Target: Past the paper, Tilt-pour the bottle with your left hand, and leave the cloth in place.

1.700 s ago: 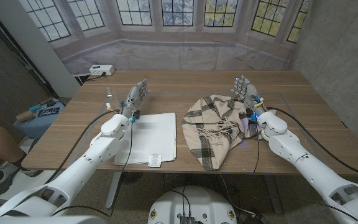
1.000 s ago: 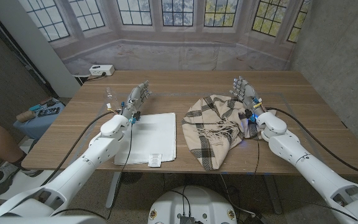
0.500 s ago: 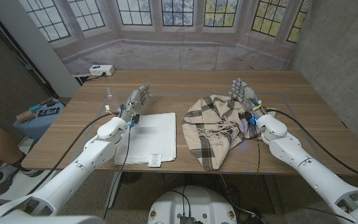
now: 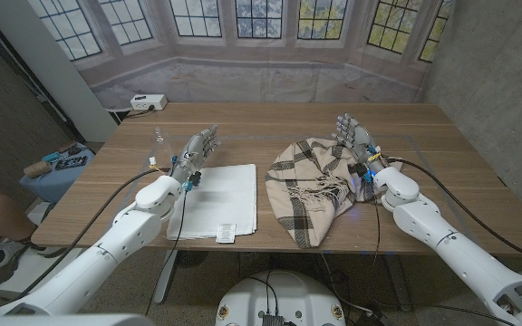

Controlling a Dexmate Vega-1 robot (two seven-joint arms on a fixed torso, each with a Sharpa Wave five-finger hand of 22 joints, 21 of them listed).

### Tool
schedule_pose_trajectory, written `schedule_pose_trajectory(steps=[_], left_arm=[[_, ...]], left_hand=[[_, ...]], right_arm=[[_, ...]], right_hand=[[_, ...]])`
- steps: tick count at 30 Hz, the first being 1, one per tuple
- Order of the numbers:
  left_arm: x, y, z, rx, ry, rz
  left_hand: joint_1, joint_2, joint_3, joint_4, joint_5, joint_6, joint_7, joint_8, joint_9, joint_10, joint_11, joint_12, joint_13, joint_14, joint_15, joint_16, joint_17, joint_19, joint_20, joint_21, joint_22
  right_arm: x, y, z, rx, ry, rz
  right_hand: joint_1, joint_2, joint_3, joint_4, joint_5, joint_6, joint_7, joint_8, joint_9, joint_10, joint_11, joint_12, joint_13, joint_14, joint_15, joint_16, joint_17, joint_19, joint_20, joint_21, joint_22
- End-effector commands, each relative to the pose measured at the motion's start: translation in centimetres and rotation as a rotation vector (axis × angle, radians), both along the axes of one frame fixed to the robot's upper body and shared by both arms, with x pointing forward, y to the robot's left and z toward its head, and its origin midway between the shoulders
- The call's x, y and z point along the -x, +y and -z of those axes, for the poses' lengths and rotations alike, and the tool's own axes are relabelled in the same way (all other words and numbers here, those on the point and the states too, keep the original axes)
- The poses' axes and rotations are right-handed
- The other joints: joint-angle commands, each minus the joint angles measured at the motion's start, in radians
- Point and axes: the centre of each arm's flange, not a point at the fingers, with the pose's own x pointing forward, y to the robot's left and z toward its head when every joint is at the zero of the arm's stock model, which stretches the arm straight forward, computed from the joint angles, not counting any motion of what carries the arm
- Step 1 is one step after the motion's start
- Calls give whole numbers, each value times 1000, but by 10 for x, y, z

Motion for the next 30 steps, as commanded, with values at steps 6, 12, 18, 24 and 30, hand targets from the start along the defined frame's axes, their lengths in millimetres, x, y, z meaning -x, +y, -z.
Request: schedule_pose_trajectory(steps=[6,12,18,24,30], left_arm=[[25,-2,16,-7,22,-17],[34,-1,23,-17,40,-31],[47,0,24,-32,31,-48],[58,3,21,-47,17,-57],[71,7,19,-66,5,-71]], left_hand=[[17,1,4,-13,5,9,3,-1,5,10,10,-1,5,6,10,1,2,13,0,-4,3],[21,0,4,-18,5,10,4,-1,5,10,11,-2,5,7,10,1,2,15,0,-6,3],[26,-2,3,-23,6,11,2,-2,5,13,14,-2,5,11,13,3,2,16,2,-9,3],[34,-7,3,-33,8,15,1,-1,5,17,14,-1,6,16,17,3,2,19,12,-11,3],[45,-11,3,-45,11,26,5,2,6,29,16,2,6,27,21,6,3,22,16,-14,4]], right_arm=[[6,-2,-9,40,-19,-3],[2,1,-7,45,-12,-12],[-3,5,-9,46,-17,-16],[-4,8,-10,42,-27,-17],[-3,11,-8,38,-33,-14]], right_hand=[[11,-1,5,-5,3,5,3,-1,5,-1,3,-2,1,3,-4,-3,3,7,-20,0,5],[12,-1,5,-7,3,5,4,-2,5,-2,3,-2,1,2,-4,-4,2,7,-20,-1,5],[13,-1,6,-8,2,4,5,-2,5,-2,3,-2,1,2,-4,-4,2,7,-20,-1,5],[13,-1,6,-9,2,4,6,-2,5,-3,3,-3,1,2,-5,-4,1,8,-19,-2,5],[15,-2,7,-12,2,4,8,-2,5,-3,3,-3,1,2,-4,-5,0,8,-19,-2,5]])
